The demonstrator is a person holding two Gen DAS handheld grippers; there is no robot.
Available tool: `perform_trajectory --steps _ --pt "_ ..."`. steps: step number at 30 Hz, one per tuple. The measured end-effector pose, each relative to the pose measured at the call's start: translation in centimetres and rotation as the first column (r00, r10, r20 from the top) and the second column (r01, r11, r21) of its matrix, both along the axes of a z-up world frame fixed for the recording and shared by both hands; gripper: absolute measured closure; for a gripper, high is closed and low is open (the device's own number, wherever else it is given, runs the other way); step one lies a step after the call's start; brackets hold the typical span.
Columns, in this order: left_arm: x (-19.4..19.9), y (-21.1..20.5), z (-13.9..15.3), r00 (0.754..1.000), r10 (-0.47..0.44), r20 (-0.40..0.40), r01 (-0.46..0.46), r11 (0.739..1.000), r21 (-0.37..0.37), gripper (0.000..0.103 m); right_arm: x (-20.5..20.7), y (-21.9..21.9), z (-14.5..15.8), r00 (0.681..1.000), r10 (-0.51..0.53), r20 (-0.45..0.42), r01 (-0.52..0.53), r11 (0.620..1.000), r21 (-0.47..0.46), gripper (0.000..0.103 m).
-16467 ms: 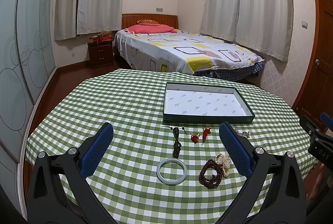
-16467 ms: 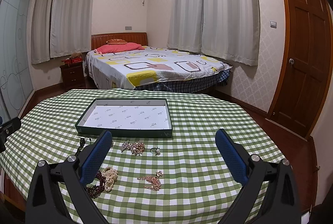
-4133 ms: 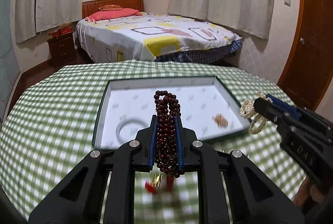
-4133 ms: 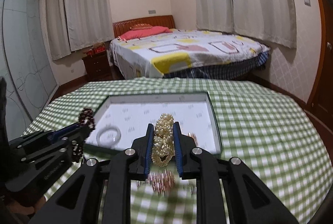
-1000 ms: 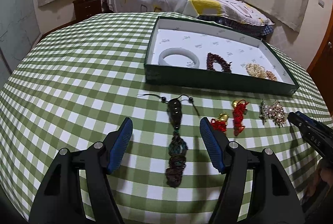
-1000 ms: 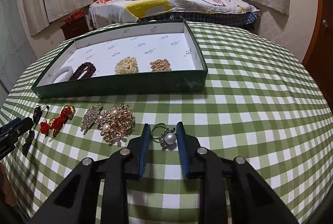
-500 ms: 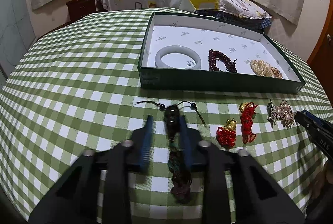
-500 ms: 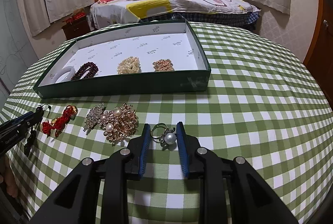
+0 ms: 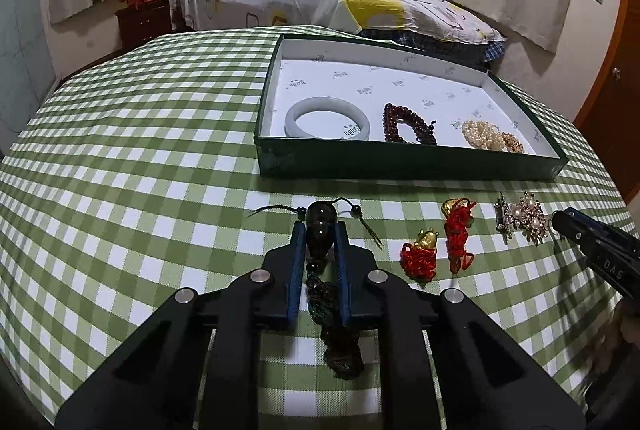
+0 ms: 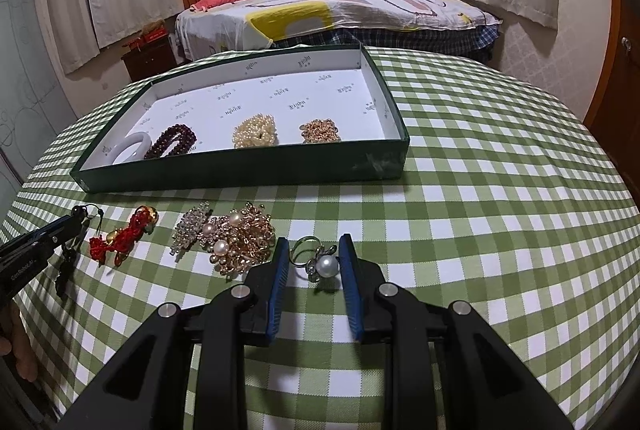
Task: Organize jewelry
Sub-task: 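Lift the ring and black pendant toward the green box with both grippers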
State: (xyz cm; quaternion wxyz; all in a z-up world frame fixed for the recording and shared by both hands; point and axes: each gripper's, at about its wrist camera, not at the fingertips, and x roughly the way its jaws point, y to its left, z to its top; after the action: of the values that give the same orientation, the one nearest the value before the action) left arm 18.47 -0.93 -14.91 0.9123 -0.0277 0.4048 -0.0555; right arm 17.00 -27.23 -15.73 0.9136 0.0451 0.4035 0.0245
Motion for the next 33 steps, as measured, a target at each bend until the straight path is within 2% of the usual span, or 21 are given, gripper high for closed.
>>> perform_trajectory --steps 11,21,29,33 --pt "-0.2 -0.1 1.3 1.0 0.007 0.023 -0.008 1.0 0.02 0.088 -0.5 0.1 1.0 1.0 0.005 0.026 -0.005 1.0 0.004 0.077" --pt "-0.3 -0.4 5.6 0.993 -0.013 0.113 0.015 1.0 -0.011 0.088 -0.5 0.2 5.2 0.992 0.011 0.123 -0.015 0.999 0.034 0.077" --pt "3.3 -1.5 9.2 0.981 -0.022 0.191 0.034 0.998 -0.058 0.088 2.9 0.2 8.7 0.975 0.031 0.218 -0.038 0.999 0.028 0.077" --pt "6.1 -2.2 9.8 0.976 -0.023 0.215 0.034 0.998 -0.046 0.088 5.5 0.2 8.9 0.972 0.037 0.234 -0.045 0.999 0.03 0.077"
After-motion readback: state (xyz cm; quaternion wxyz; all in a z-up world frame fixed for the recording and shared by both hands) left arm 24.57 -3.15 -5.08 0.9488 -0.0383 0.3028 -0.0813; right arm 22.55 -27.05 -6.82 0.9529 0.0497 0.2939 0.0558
